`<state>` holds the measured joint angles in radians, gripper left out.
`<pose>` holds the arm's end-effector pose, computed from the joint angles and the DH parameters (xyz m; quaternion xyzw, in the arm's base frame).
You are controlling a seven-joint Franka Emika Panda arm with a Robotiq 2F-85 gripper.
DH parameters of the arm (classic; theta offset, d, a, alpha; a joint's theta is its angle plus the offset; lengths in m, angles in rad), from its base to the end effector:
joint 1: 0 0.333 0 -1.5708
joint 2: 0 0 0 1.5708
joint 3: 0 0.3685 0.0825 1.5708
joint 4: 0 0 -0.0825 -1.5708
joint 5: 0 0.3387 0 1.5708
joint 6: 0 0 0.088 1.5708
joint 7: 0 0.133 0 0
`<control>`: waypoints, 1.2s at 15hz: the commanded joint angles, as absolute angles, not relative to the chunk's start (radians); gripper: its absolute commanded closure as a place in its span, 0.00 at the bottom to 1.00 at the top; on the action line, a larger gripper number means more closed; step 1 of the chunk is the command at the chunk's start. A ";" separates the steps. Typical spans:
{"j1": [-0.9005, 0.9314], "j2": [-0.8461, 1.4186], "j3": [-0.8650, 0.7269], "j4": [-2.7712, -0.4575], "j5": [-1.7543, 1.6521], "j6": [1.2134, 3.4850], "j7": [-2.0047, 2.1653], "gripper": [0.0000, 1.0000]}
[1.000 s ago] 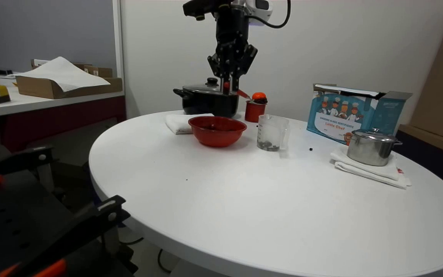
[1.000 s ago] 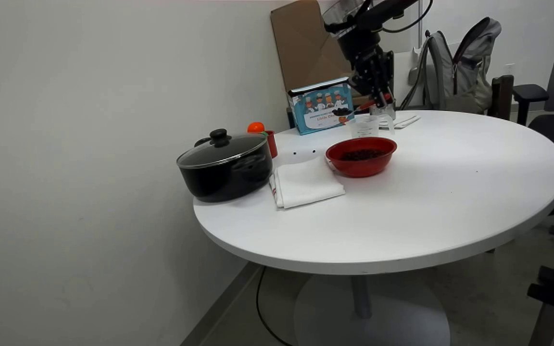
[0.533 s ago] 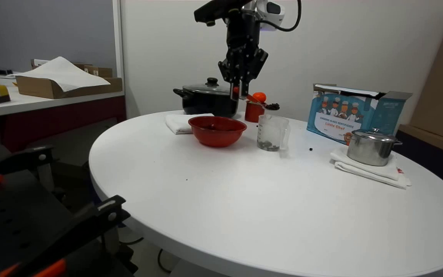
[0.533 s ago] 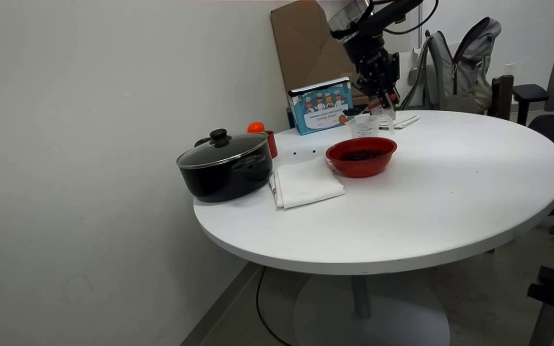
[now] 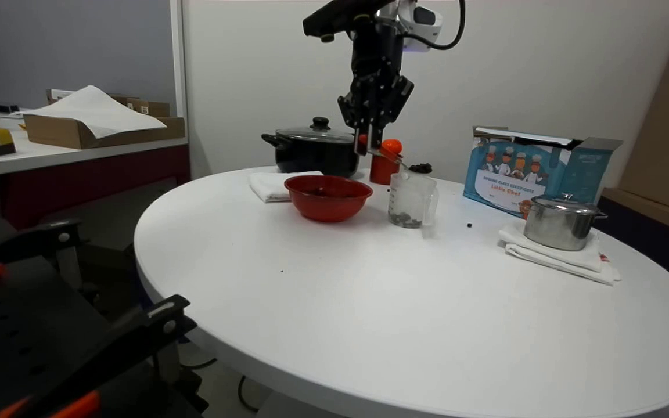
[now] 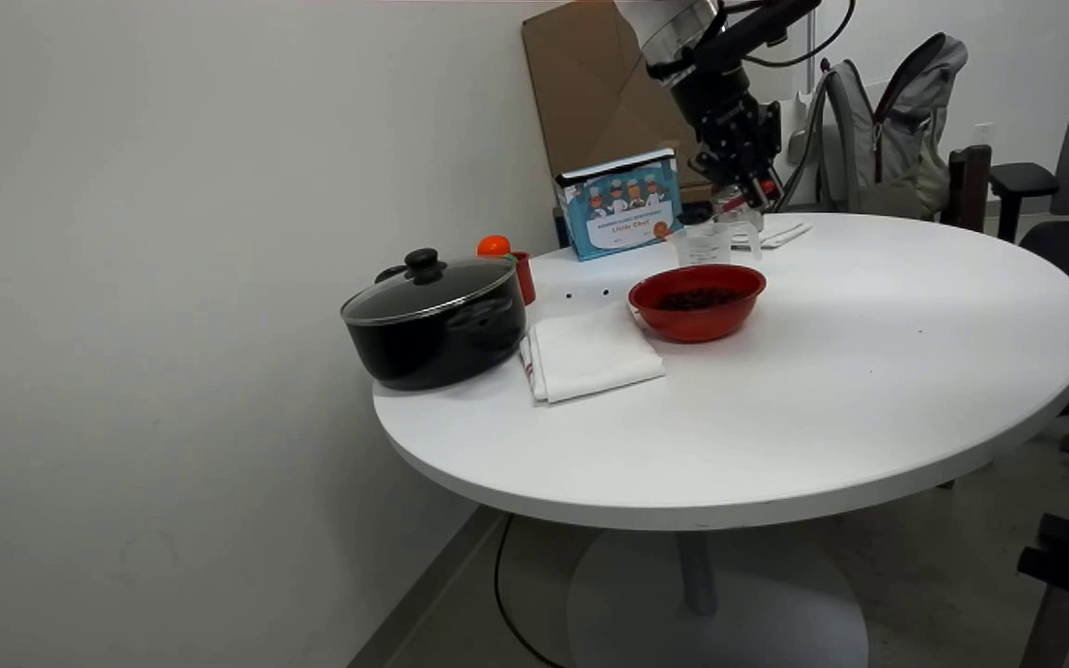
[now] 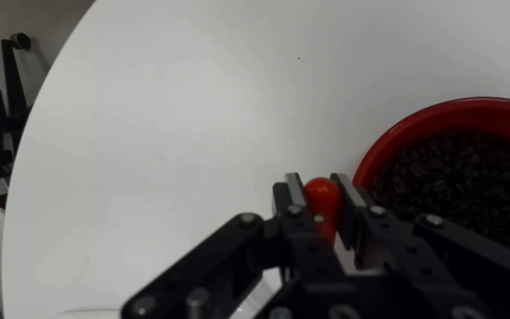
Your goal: Use the spoon to place some of the contents in the red bowl into the clear jug
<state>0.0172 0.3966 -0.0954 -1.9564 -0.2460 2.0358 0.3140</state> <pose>0.5579 -0.0598 0.3103 0.9732 -0.1196 -0.1418 0.1359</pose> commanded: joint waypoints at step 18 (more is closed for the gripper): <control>-0.025 0.400 -0.084 -1.901 0.001 1.915 0.297 0.88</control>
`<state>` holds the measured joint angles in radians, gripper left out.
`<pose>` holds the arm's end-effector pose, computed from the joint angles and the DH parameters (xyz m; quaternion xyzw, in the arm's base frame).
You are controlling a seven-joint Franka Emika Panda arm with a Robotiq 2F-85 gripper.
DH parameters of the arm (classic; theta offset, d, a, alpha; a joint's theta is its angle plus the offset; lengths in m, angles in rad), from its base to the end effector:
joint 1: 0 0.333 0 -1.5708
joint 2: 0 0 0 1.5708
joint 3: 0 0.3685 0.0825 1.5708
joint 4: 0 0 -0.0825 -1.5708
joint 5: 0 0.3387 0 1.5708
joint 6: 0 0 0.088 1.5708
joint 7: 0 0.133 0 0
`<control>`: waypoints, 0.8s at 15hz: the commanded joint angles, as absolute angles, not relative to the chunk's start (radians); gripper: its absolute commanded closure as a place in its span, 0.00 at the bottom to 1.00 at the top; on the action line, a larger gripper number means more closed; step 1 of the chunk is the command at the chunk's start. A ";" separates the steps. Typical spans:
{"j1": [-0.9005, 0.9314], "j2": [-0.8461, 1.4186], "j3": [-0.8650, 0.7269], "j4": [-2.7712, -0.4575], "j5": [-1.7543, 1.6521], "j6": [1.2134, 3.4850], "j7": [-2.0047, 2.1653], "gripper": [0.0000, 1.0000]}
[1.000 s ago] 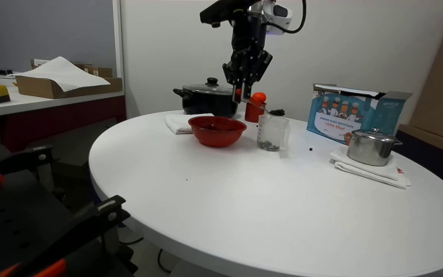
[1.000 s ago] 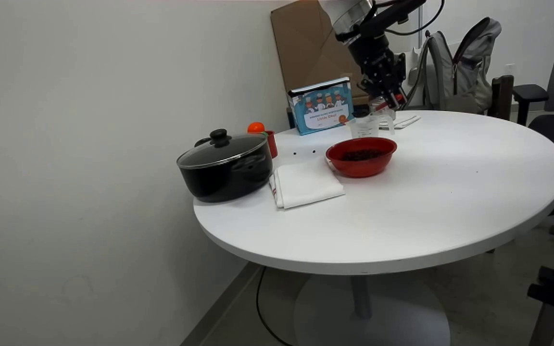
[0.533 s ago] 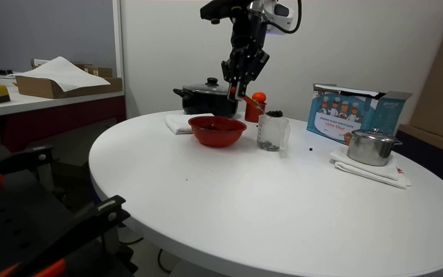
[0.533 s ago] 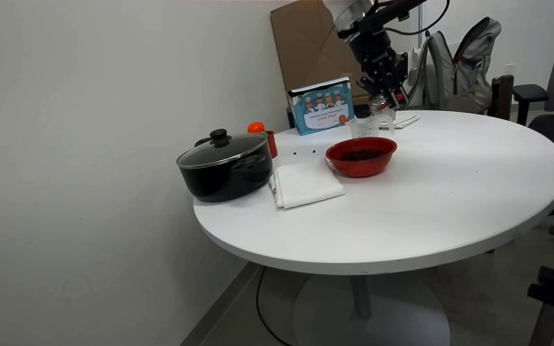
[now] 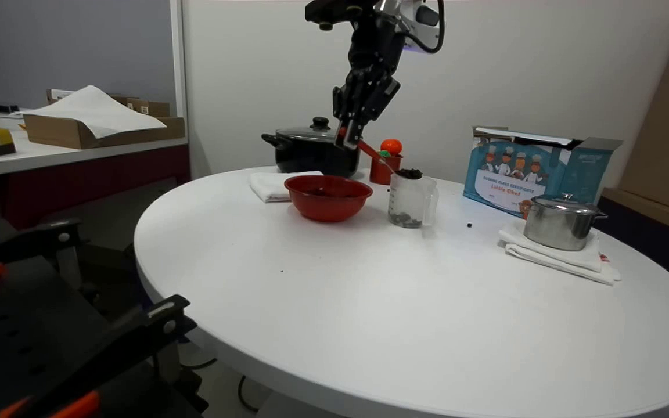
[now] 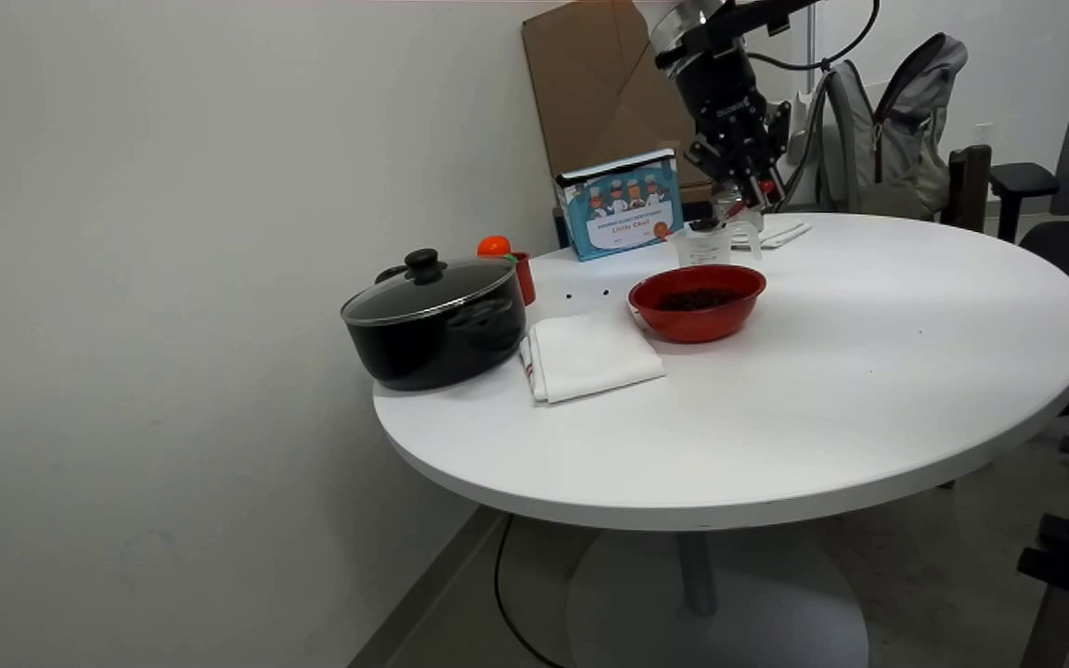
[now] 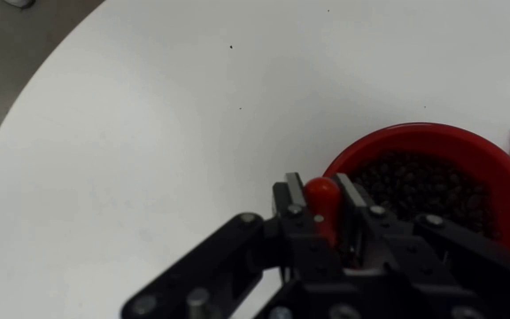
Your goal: Use the spoon to place some of the contents in the red bowl into the clear jug
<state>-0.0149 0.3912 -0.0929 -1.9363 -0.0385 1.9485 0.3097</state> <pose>0.5491 -0.0597 0.3146 0.9624 -0.1932 -0.1832 0.0530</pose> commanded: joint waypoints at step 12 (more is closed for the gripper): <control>-0.055 0.478 -0.074 -1.790 0.142 1.812 0.284 0.88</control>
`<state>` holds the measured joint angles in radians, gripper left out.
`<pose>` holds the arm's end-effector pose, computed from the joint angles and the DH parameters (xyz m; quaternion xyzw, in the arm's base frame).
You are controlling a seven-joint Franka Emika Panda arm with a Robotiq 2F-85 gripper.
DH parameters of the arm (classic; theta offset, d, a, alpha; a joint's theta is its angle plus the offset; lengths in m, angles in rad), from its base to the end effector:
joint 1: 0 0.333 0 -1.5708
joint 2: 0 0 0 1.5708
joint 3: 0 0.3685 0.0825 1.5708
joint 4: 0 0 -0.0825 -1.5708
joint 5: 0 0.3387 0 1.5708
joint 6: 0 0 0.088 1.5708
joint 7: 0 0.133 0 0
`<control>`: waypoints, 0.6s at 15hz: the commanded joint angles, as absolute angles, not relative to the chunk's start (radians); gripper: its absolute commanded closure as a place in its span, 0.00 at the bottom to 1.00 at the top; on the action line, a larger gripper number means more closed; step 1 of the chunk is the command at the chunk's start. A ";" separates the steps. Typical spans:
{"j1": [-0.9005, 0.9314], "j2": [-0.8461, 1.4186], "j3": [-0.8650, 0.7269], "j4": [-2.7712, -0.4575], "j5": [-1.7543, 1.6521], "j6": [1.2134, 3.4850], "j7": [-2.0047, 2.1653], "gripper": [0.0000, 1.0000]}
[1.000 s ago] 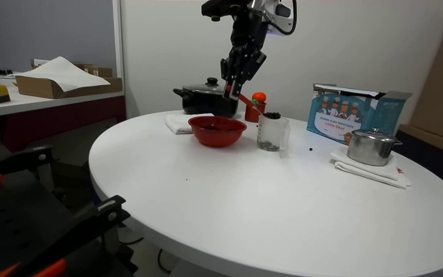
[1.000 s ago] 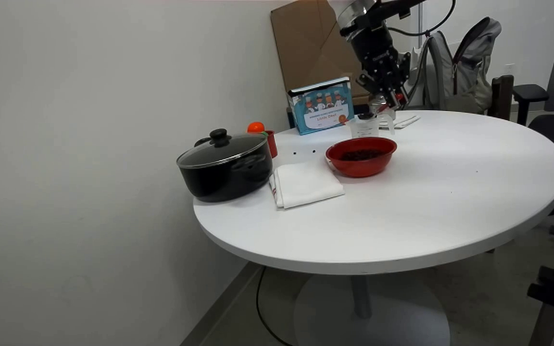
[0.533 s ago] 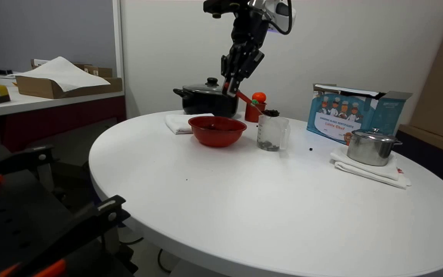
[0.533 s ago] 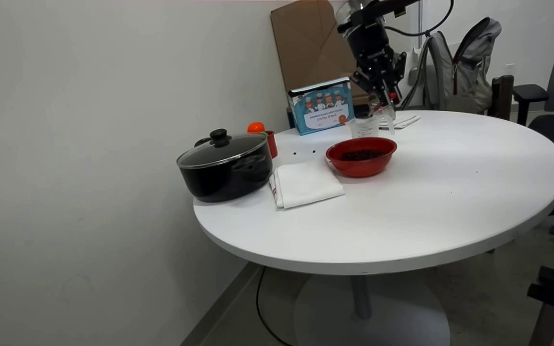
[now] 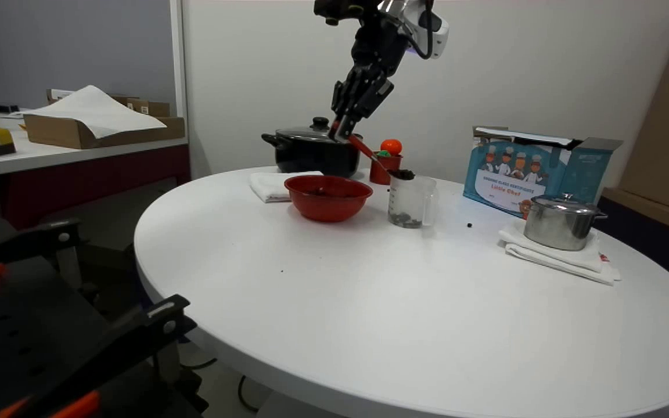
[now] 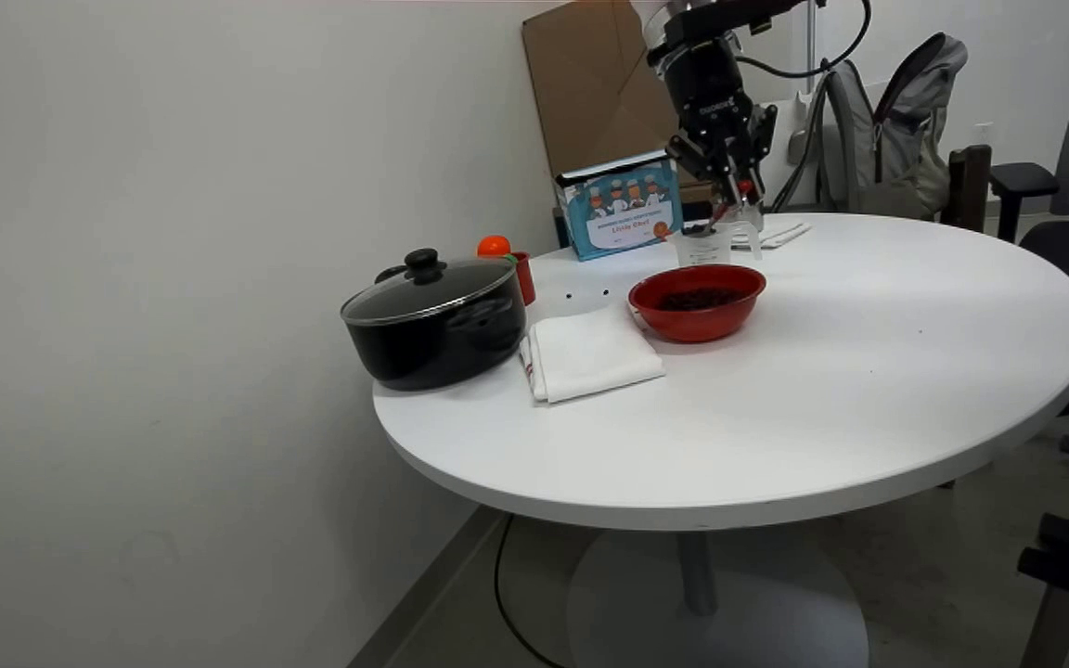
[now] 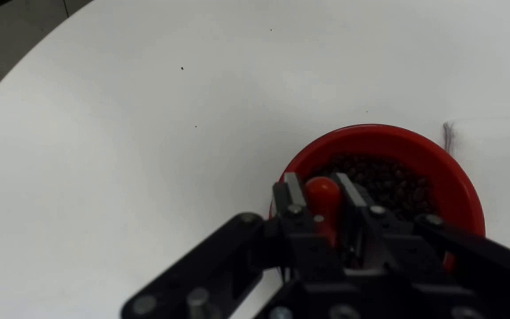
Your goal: Use the spoon to place some of the contents in the red bowl into the clear jug
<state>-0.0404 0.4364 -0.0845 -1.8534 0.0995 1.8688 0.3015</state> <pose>0.5633 -0.0567 0.3145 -0.9504 0.2303 0.2091 0.0068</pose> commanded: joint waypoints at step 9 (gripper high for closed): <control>-0.072 0.562 -0.076 -1.673 0.195 1.754 0.298 0.88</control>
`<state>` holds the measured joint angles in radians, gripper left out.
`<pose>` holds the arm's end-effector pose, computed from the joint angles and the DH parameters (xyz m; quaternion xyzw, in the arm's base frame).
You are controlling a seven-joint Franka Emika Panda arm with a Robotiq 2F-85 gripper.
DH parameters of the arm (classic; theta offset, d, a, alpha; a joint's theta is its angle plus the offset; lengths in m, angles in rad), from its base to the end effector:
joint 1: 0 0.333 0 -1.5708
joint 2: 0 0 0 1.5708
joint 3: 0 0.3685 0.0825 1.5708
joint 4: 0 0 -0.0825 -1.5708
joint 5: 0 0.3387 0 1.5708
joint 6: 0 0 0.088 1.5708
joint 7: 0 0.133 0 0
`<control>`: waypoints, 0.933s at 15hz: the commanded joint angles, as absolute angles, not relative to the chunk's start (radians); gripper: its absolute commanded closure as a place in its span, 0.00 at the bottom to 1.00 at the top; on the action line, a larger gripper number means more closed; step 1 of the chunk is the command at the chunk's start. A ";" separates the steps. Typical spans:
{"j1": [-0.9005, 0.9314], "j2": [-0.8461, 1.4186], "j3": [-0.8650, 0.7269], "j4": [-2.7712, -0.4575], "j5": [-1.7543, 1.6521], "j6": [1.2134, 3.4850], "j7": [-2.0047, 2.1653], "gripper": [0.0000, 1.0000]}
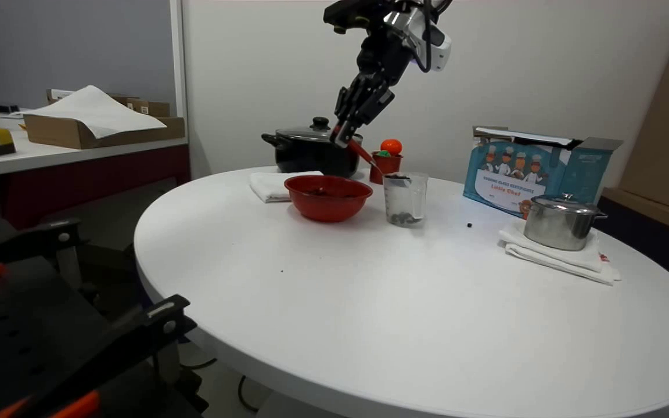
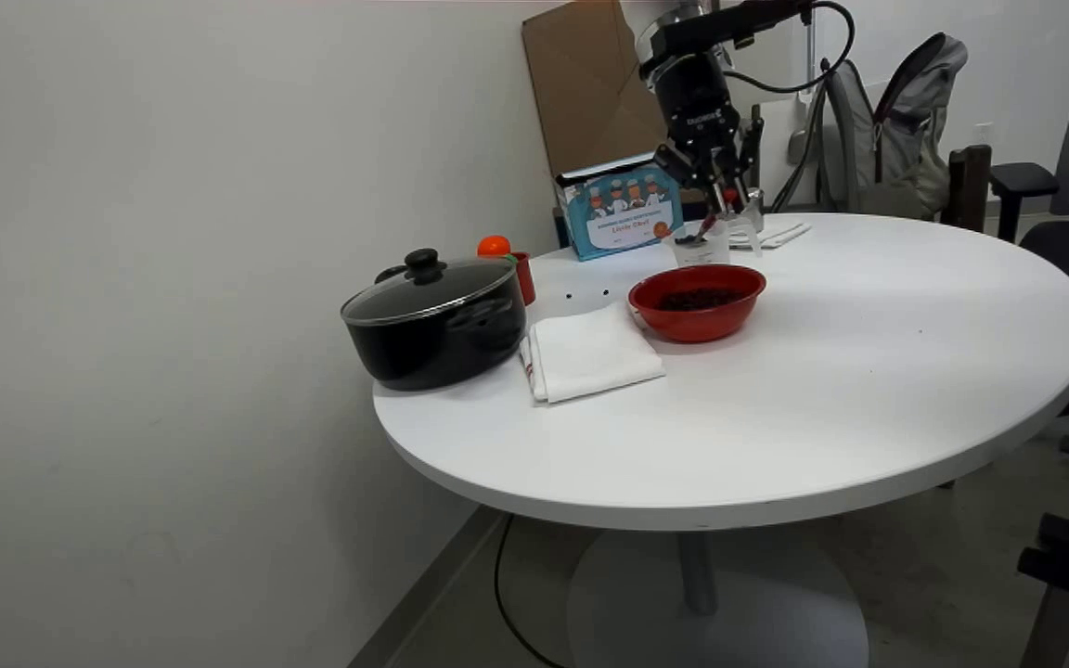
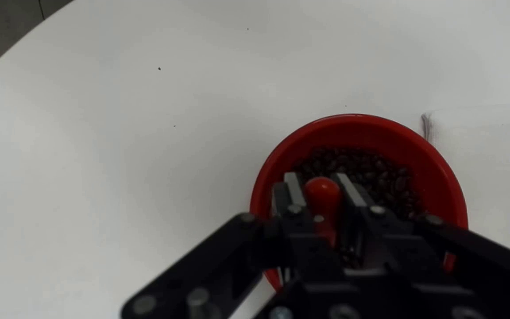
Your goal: Use the spoon to place some of the contents in the red bowl into the clear jug
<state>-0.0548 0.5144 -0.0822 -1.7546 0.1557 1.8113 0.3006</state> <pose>0.5839 -0.0586 0.3017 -0.9419 0.2448 0.2282 0.0300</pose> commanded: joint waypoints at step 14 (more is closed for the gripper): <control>-0.129 0.765 -0.065 -1.392 0.321 1.572 0.304 0.88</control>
<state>-0.1069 0.7043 -0.0743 -1.4924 0.2886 1.6351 0.3006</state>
